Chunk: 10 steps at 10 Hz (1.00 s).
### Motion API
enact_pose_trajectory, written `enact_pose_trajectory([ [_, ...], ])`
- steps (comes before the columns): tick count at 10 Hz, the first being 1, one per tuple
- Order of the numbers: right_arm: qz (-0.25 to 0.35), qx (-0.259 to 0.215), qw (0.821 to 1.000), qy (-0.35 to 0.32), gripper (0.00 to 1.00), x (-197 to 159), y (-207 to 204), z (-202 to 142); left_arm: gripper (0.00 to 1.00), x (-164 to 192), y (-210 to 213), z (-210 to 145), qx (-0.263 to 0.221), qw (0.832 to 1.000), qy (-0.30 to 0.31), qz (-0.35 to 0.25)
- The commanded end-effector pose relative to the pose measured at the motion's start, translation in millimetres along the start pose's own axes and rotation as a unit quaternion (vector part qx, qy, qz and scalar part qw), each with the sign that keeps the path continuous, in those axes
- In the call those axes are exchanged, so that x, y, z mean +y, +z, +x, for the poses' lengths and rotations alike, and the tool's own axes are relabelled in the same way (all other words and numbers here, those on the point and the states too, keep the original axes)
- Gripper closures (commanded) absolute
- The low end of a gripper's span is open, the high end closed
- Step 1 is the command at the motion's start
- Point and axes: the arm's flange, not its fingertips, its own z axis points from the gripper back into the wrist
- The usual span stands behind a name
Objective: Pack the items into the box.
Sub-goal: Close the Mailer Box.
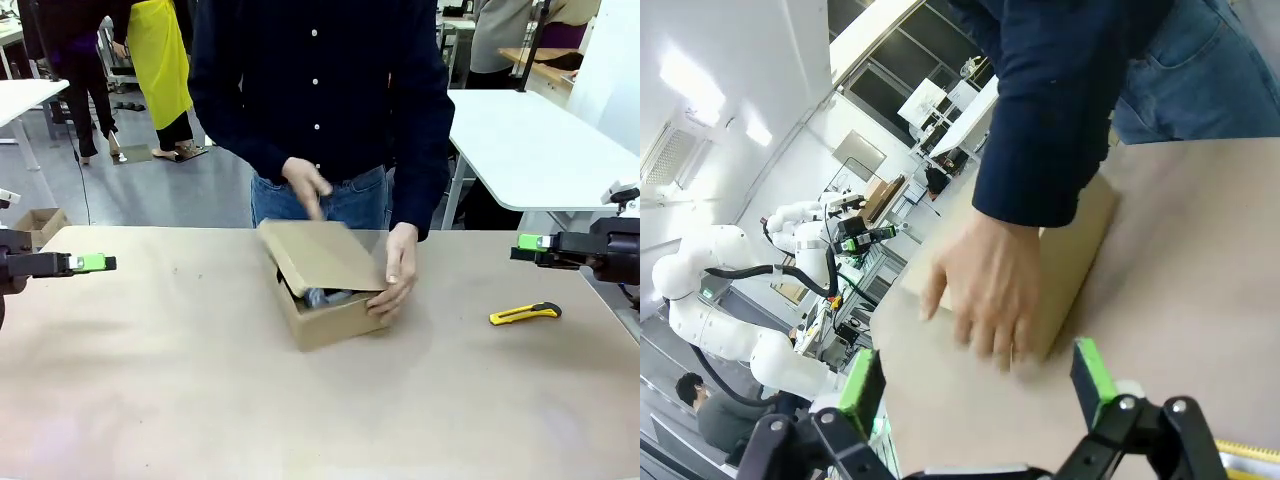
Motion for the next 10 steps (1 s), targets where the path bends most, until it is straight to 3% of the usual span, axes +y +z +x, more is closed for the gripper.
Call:
enact_pose_trajectory([
  [1, 0.002, 0.003, 1.000, 0.005, 0.00, 3.3, -0.4, 2.1, 0.04, -1.0, 1.2, 0.8, -0.002, 1.000, -0.010, 0.003],
  [10, 0.002, 0.003, 1.000, 0.005, 0.00, 3.3, -0.4, 2.1, 0.04, -1.0, 1.2, 0.8, -0.002, 1.000, -0.010, 0.003],
])
